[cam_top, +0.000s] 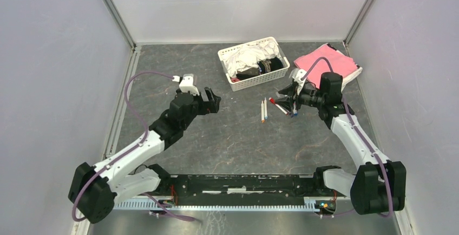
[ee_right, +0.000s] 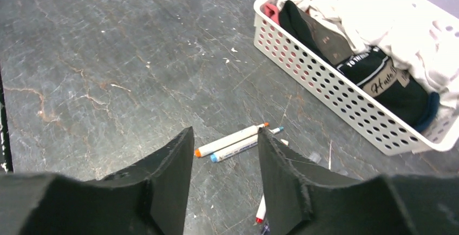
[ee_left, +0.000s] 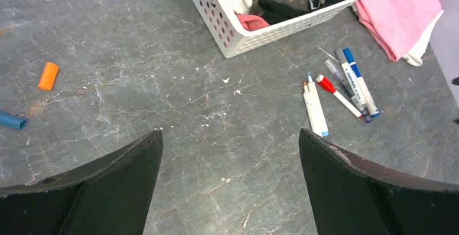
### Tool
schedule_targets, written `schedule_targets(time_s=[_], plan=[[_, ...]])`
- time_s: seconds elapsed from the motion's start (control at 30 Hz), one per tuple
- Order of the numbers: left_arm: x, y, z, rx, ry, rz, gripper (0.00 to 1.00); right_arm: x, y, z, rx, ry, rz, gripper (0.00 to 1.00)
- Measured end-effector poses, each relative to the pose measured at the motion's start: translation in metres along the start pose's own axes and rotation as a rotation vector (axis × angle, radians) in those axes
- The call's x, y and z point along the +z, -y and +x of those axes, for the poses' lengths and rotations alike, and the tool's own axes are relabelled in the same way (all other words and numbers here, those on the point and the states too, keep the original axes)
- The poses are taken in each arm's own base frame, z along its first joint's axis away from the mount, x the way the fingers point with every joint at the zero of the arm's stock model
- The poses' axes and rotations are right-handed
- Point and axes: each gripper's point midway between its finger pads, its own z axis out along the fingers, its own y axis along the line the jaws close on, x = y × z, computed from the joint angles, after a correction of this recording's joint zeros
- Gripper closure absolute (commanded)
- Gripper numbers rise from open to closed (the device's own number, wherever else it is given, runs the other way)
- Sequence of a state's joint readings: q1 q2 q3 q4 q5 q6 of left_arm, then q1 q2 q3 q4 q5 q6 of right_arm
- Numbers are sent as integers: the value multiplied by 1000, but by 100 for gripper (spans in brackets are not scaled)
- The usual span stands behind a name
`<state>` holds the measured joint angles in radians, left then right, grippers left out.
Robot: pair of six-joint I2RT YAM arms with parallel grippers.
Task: Insert the pens into the pen caps
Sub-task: Pick up the pen from the center of the board.
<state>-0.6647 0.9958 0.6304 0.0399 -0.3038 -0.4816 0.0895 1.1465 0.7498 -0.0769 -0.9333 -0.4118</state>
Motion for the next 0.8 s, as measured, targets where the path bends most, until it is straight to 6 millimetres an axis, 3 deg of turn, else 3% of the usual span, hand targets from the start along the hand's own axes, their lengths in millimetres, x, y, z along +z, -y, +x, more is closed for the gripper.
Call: schedule_targets(time_s=[0.2,0.47,0.67,0.8], plan=[[19,-14,19,-28,-109,14,0,5,-12,6,17,28,-59,44],[22,1,27,-82,-152,90,0,31,-29,27,60,-49,-104,43],[9,5,10,-86,-119,108,0,46,-40,35,41,-118,-92,44],[-4,11,-18,-68,-89,114,0,52,-37,43,44,-166,-43,44]])
